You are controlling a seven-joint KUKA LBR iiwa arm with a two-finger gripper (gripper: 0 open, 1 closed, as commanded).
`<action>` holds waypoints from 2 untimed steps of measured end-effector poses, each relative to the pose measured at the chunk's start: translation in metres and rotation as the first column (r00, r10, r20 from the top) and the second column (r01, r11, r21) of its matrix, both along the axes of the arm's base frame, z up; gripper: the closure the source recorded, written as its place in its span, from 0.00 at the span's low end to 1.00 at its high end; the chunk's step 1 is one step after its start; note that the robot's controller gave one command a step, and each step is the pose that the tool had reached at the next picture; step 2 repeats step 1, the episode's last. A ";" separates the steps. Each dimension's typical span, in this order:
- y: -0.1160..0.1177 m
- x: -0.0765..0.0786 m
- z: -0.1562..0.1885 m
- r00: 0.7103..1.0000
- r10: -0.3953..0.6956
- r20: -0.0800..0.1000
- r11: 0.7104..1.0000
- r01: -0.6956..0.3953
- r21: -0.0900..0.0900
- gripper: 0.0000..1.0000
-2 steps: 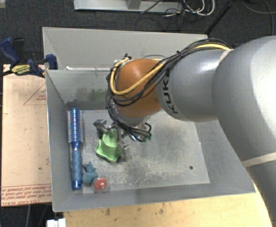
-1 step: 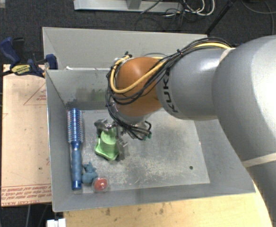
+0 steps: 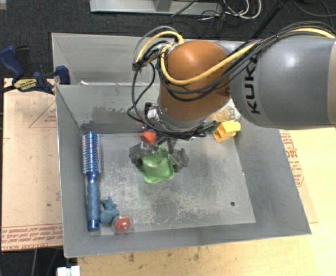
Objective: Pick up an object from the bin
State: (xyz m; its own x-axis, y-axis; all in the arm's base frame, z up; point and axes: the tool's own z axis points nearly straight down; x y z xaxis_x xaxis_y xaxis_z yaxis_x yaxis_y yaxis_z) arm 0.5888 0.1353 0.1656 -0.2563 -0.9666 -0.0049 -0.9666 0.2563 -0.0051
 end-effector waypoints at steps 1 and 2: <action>0.001 0.020 0.111 1.000 0.018 0.006 1.000 -0.018 0.001 1.00; 0.001 0.020 0.111 1.000 0.018 0.006 1.000 -0.018 0.001 1.00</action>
Offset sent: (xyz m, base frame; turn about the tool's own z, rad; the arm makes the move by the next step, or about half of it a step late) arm 0.0175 -0.0002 0.1058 -0.0232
